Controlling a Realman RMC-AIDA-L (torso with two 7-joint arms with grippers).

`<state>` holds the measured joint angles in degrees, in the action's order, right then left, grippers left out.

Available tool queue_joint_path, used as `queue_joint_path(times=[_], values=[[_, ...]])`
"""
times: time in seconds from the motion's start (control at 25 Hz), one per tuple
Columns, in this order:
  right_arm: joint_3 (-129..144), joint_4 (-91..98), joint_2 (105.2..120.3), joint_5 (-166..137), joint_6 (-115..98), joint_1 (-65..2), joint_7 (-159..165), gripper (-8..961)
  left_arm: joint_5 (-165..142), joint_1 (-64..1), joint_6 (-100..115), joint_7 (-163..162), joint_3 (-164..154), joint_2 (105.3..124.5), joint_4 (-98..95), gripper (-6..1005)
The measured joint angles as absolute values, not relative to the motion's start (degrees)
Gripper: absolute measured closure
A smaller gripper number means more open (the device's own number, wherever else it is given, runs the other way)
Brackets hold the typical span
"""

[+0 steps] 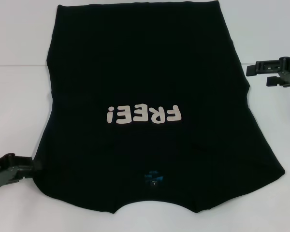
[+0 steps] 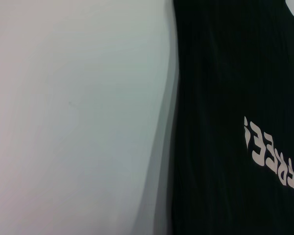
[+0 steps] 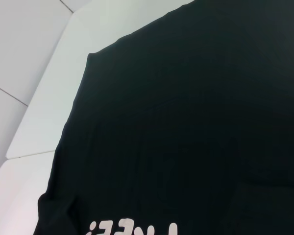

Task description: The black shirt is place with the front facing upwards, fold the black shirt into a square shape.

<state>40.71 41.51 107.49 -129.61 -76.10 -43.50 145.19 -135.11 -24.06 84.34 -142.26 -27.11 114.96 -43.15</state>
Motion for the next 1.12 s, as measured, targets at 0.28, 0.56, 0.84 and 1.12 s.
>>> queue_joint_path(times=[0.28, 0.56, 0.84, 1.12], values=[[39.83, 41.54, 107.36, -129.55, -76.86, -43.29, 145.06, 43, -136.52, -24.52, 83.86, -142.44, -27.17, 114.97, -43.03, 712], [40.44, 41.61, 106.59, -130.01, -81.17, -42.0, 142.58, 46, -132.62, -24.65, 87.76, -140.22, -26.24, 114.25, -42.46, 932], [40.52, 43.83, 105.37, -135.44, -88.5, -38.36, 142.31, 49, -126.33, -25.48, 91.92, -137.5, -25.83, 111.05, -38.3, 971], [40.47, 43.85, 105.9, -144.35, -90.89, -37.51, 142.69, 53, -126.31, -26.53, 89.41, -137.44, -25.94, 111.51, -38.24, 971]])
